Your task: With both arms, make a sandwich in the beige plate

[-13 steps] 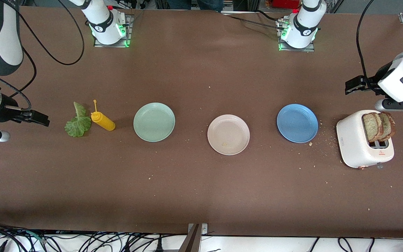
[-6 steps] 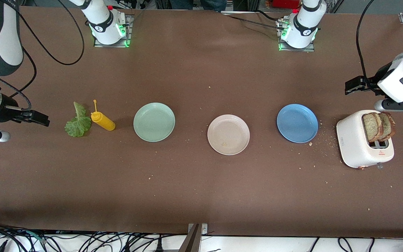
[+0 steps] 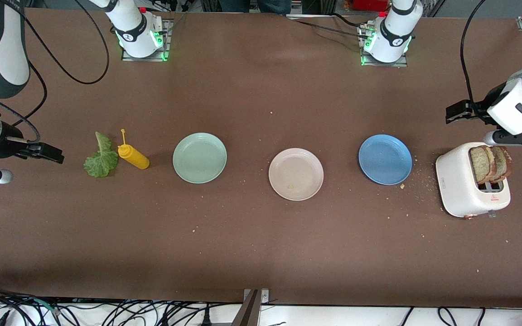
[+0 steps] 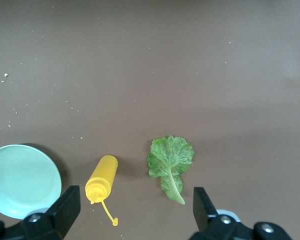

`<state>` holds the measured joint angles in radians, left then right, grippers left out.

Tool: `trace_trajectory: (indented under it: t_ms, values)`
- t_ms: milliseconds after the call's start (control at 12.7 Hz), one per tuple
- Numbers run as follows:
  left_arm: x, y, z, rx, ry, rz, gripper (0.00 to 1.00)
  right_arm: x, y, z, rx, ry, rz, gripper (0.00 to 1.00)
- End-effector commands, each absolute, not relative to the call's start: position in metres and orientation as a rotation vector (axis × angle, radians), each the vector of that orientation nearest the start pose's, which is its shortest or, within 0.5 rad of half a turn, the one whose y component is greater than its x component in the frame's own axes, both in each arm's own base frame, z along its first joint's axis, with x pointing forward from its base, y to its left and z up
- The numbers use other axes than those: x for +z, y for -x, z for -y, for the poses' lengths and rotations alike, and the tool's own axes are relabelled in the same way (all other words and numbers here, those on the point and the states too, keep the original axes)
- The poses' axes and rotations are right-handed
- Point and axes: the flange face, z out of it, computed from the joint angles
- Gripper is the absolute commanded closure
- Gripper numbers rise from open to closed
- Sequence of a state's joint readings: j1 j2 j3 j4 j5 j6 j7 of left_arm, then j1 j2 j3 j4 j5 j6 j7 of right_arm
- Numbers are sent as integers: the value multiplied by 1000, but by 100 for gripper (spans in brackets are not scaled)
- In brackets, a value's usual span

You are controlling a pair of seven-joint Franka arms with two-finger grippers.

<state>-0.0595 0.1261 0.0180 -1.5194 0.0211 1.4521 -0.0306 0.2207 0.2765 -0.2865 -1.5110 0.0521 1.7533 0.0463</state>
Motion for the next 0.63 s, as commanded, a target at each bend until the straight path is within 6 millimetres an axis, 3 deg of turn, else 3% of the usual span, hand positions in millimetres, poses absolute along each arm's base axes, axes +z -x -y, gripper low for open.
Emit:
trace_trajectory:
  t_ms: [0,553]
  values:
    - [570,-576,24,296,3109,-18,0,512,-642,21,47,3142,-212,0]
    - [568,-577,30,305,3105,-16,0,512,-642,20,47,3142,-212,0]
